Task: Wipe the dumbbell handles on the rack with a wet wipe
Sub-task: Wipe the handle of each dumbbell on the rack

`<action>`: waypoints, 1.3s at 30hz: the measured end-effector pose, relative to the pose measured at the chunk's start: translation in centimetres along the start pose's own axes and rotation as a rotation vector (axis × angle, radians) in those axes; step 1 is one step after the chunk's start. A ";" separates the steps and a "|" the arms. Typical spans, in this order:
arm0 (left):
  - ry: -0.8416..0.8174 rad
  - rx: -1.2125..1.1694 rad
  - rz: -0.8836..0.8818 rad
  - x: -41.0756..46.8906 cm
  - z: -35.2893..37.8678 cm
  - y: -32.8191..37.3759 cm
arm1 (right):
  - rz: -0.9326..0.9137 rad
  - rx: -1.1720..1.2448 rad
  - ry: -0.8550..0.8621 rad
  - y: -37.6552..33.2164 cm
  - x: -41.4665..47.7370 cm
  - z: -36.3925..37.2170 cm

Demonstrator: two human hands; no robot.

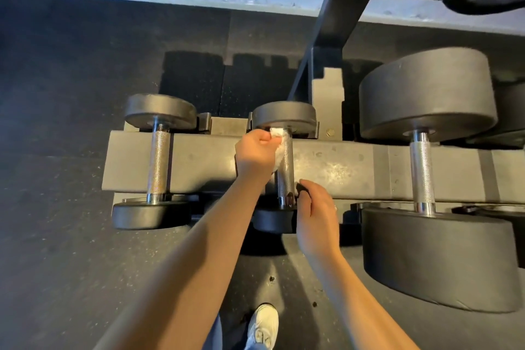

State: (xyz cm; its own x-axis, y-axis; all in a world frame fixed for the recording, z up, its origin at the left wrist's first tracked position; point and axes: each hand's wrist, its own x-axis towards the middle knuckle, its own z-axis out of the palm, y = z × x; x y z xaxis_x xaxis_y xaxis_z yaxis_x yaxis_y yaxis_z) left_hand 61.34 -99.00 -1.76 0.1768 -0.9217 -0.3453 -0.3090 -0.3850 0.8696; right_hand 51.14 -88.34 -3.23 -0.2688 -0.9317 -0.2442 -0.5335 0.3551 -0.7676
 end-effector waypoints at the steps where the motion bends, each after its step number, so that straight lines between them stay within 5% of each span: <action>1: 0.002 0.001 0.026 -0.4 0.0 -0.3 | -0.015 0.000 0.011 0.1 0.0 0.1; 7: -0.121 0.165 0.094 -3.0 -1.0 -2.1 | -0.086 0.028 0.081 0.4 -0.2 0.4; 14: -0.014 0.046 0.118 -1.6 -0.8 -0.5 | -0.094 0.048 0.081 0.3 -0.1 0.4; 20: -0.275 0.353 0.036 -4.1 -2.1 -2.4 | -0.094 0.028 0.099 0.3 -0.4 0.4; 27: -0.094 0.153 0.085 -2.6 -1.6 -0.6 | -0.019 0.012 0.041 0.2 -0.2 0.4; 33: -0.333 0.427 0.010 -5.1 -2.3 -2.4 | 0.008 -0.029 -0.001 -0.1 -0.3 -0.1; 37: -0.314 0.320 0.073 -5.0 -3.3 -0.7 | -0.122 -0.123 0.018 -1.2 -0.4 -1.1; 39: -0.274 0.236 0.162 -4.8 -3.1 0.4 | -0.134 0.063 0.002 -2.3 -0.2 -1.9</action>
State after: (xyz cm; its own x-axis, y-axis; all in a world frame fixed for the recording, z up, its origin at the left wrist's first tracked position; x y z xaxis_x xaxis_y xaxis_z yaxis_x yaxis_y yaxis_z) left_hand 63.29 -94.59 1.35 -0.1377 -0.9375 -0.3197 -0.5246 -0.2048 0.8263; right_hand 50.88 -88.78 -0.27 -0.1999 -0.9703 -0.1360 -0.5137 0.2220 -0.8288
